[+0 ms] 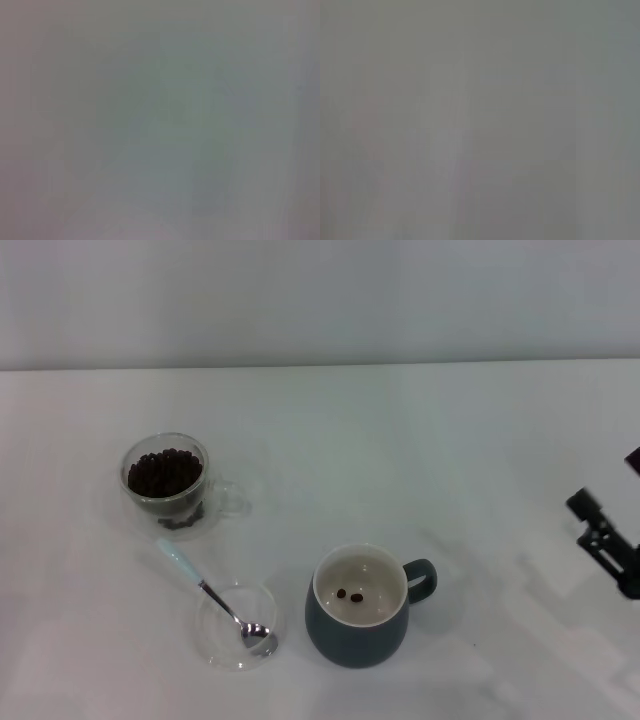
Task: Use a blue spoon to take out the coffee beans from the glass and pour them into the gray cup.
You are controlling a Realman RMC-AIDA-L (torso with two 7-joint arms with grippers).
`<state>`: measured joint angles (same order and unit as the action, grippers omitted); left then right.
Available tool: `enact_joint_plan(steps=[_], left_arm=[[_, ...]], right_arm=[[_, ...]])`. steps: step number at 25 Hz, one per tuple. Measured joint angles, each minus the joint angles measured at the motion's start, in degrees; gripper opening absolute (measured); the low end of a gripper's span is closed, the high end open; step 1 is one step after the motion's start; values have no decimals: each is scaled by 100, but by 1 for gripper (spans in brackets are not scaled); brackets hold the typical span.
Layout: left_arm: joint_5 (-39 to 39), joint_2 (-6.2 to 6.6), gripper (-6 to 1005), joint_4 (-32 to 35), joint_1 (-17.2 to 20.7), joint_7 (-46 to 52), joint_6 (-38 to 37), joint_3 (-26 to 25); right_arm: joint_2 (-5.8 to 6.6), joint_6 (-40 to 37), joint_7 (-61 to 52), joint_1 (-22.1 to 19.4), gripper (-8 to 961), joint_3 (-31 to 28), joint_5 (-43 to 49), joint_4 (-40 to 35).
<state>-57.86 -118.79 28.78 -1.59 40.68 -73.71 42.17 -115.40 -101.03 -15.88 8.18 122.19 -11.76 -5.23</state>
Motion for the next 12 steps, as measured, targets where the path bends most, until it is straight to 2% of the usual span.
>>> enact_joint_plan(steps=[7, 8, 12], left_arm=[[490, 17, 818, -296, -141, -601, 48, 2], [781, 17, 818, -434, -204, -787, 65, 2], [1136, 16, 818, -660, -347, -1132, 100, 1]], right_arm=[[-8, 413, 361, 44, 779, 64, -1, -259], [-8, 442, 396, 59, 779, 65, -1, -291], [-8, 544, 576, 122, 779, 54, -31, -421]])
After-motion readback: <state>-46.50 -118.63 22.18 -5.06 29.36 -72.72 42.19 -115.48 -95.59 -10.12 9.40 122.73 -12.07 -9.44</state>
